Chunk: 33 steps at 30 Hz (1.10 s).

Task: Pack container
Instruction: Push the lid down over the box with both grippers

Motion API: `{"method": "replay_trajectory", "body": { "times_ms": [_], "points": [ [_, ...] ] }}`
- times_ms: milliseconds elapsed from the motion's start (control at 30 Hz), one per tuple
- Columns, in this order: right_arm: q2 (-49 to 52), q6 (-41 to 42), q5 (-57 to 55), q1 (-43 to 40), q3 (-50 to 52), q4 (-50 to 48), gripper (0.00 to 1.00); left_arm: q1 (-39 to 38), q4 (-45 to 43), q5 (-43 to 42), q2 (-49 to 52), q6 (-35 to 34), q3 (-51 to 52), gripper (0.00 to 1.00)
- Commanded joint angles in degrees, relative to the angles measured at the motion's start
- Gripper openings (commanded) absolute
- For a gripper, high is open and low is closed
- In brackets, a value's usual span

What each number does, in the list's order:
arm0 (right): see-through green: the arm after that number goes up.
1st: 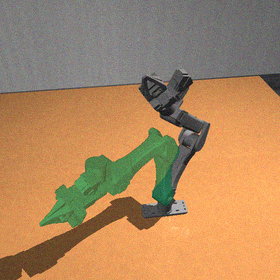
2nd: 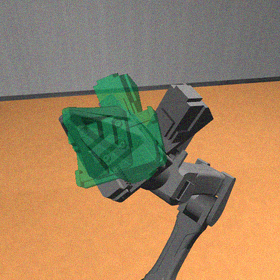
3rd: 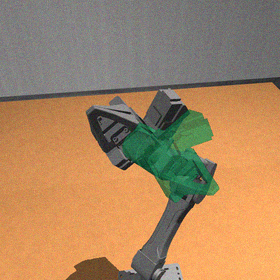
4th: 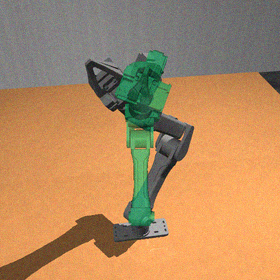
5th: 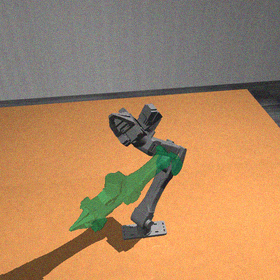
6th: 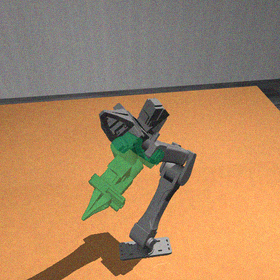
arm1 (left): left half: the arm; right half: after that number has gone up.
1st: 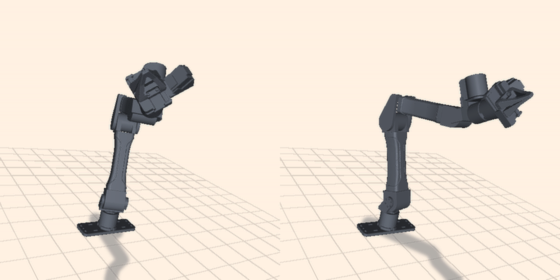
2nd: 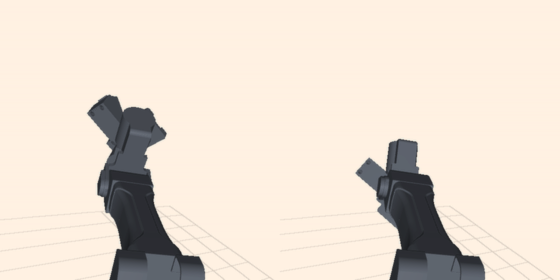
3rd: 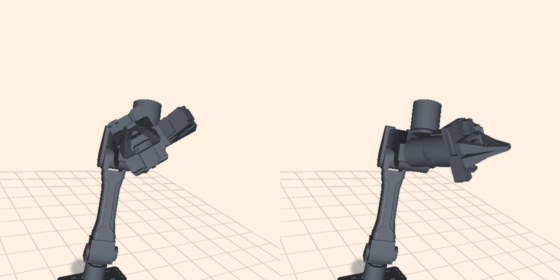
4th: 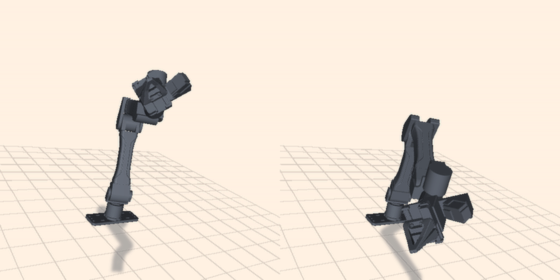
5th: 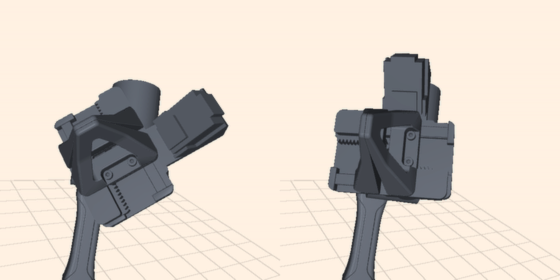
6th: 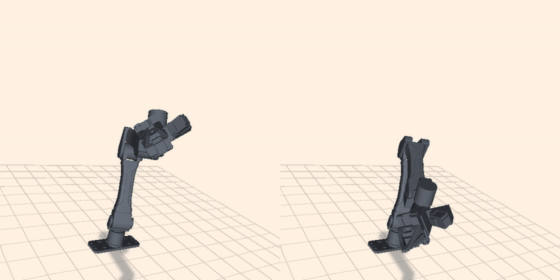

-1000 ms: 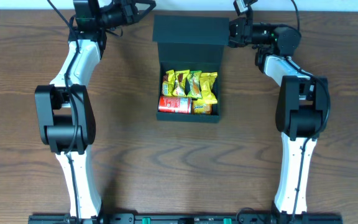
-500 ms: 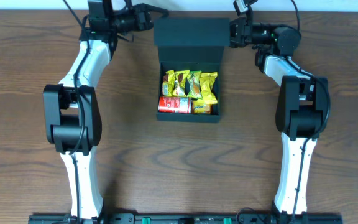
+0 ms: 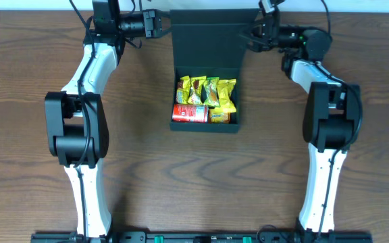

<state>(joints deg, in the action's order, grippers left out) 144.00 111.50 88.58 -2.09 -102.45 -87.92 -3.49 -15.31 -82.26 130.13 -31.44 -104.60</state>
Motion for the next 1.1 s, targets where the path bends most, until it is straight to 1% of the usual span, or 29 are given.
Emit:
{"method": "replay_trajectory", "body": {
  "times_ms": [0,200,267,333,400,433,600,667,767,800,867,900,933,1033,1067],
  "points": [
    [0.0,0.3,0.2,-2.5,-0.2,-2.3,0.99,-0.1,-0.2,-4.4,0.4,0.8,-0.6,0.08],
    [0.0,0.3,0.2,-6.4,-0.2,-2.3,0.99,-0.1,-0.2,-4.9,0.4,0.8,-0.6,0.08],
    [0.0,0.3,0.2,-7.4,-0.2,-2.3,0.98,-0.1,-0.2,-4.9,0.4,0.8,-0.6,0.09],
    [0.0,0.3,0.2,-8.4,-0.2,-2.3,0.88,-0.1,-0.2,-5.0,0.4,0.8,-0.6,0.09],
    [0.0,0.3,0.2,-8.9,-0.2,-2.3,0.69,-0.1,-0.2,-6.0,0.4,0.8,-0.6,0.10],
    [0.0,0.3,0.2,-9.0,-0.2,-2.3,0.62,-0.1,-0.1,-6.6,0.4,0.8,-0.6,0.10],
    [0.0,0.3,0.2,-8.8,-0.2,-2.3,0.58,-0.1,-0.1,-7.8,0.4,0.3,-0.6,0.10],
    [0.0,0.3,0.2,-8.6,-0.2,-2.3,0.50,-0.1,-0.1,-7.9,0.4,-0.9,-0.6,0.08],
    [0.0,0.3,0.2,-8.0,-0.2,-2.3,0.44,-0.1,-0.1,-7.8,0.4,-2.2,-0.6,0.06],
    [0.0,0.3,0.2,-7.6,-0.2,-2.3,0.43,-0.1,-0.1,-7.8,0.4,-2.5,-0.6,0.06],
    [0.0,0.2,0.2,-7.0,-0.2,-2.3,0.51,-0.1,0.5,-7.3,0.4,-2.5,-0.6,0.06],
    [0.0,-1.2,0.2,-6.5,-0.2,-2.3,0.51,-0.1,1.2,-6.5,0.4,-2.4,-0.6,0.06],
    [0.0,-3.1,-0.1,-6.0,-0.2,-2.3,0.54,0.0,2.3,-4.5,0.4,-2.4,-0.6,0.08],
    [0.0,-7.8,0.2,-5.2,-0.2,-2.1,0.55,0.5,6.2,3.6,0.4,-2.4,-0.6,0.08],
    [0.0,-9.6,0.6,-5.0,-0.2,-1.5,0.55,0.8,8.6,7.6,0.4,-2.4,-0.6,0.09]
  ]
}}
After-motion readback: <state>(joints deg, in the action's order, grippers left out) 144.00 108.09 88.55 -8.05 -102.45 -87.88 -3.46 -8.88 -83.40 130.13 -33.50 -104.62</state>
